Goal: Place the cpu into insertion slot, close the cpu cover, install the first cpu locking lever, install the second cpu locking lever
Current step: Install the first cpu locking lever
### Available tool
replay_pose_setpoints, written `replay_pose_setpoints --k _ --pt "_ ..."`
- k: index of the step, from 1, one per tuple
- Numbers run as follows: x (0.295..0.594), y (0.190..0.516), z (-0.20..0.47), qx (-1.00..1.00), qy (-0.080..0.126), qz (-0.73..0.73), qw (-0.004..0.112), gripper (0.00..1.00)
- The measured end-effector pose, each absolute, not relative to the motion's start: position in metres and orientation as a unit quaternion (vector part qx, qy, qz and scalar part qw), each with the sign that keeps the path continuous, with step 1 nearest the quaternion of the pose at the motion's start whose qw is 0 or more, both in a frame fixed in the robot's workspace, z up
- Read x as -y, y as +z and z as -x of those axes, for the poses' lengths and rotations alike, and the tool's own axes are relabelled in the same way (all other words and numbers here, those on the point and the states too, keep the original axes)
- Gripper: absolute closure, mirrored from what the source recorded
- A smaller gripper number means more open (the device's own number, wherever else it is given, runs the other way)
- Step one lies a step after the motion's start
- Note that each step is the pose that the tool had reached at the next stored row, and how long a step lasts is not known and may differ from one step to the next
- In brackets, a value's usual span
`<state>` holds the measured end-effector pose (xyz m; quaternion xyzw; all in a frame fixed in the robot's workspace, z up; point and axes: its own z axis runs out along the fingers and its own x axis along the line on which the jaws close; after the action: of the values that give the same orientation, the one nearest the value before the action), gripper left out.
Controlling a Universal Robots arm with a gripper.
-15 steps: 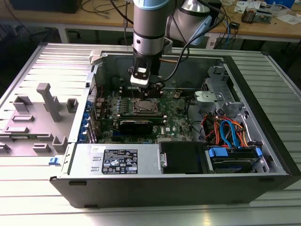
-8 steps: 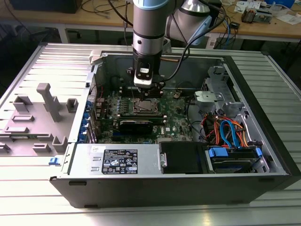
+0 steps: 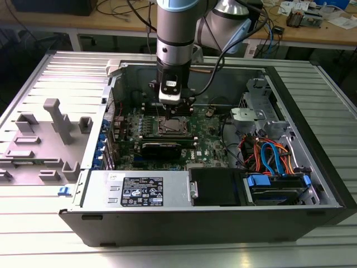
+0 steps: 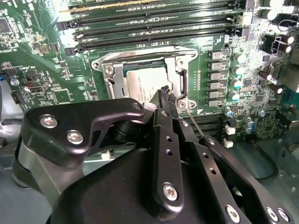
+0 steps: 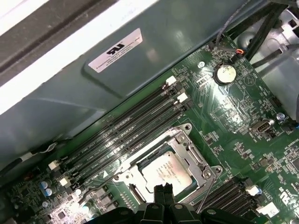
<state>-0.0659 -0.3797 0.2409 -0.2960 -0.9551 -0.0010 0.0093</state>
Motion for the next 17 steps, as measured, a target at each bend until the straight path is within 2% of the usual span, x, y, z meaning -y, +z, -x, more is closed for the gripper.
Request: replay_pose_setpoints --k 6,17 --pt "0.3797 0.2409 0.0659 0.971 -0.001 0.238 0.009 0.89" --pt "0.3797 0.2474 0.0659 0.974 -0.004 0.226 0.01 0.89"
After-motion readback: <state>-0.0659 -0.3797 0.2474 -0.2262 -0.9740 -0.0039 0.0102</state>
